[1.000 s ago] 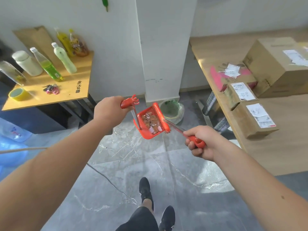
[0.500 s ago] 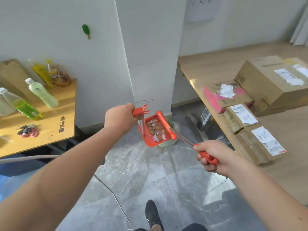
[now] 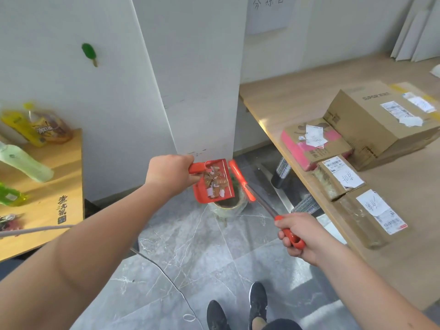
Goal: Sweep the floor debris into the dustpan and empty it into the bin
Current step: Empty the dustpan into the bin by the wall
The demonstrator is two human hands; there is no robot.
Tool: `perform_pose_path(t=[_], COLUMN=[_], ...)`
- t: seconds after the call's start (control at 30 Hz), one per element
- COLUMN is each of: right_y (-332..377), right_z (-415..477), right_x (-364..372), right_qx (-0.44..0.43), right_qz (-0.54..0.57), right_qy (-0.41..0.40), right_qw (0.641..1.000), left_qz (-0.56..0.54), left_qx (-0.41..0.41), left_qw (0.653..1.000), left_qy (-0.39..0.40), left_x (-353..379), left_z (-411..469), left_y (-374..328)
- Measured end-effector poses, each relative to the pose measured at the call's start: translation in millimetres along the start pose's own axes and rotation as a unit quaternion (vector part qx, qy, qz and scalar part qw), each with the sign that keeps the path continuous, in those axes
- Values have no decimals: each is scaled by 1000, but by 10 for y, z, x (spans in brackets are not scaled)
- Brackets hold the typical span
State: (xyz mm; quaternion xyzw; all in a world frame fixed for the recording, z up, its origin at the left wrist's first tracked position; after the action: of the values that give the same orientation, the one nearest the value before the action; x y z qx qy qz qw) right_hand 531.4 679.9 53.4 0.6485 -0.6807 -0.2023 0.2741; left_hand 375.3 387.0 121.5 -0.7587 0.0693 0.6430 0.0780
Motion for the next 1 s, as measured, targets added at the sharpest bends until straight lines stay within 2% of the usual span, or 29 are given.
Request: perform_pose_path(t=[0.3, 0.47, 0.77, 1.0], right_y=[12, 16, 22, 43], right_z=[270, 310, 307, 291], right_x=[-150, -164, -152, -153], right_qx=[17, 23, 25, 29], right_qz=[72, 74, 65, 71], right_qy=[8, 17, 12, 16], right_qw=[997, 997, 997, 997], left_qz=[116, 130, 170, 172], left_qx=[109, 178, 281, 302], left_qw=[987, 973, 944, 937], left_qy=[-5, -66, -41, -32], left_x=[187, 256, 404, 412], left_z=[187, 190, 143, 118], left_y=[-305, -375, -639, -728])
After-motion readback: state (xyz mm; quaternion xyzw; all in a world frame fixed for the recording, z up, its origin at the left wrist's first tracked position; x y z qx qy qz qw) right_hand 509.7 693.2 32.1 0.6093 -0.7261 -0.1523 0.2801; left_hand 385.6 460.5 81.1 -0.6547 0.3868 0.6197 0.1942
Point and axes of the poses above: each hand's wrist, its own z-axis towards the middle knuckle, its own x-axis out of the palm, y = z × x, the point moved 6 cm from there along z, towards the middle knuckle, and after that the axes turned 12 degrees about y, right-handed, at the moved point
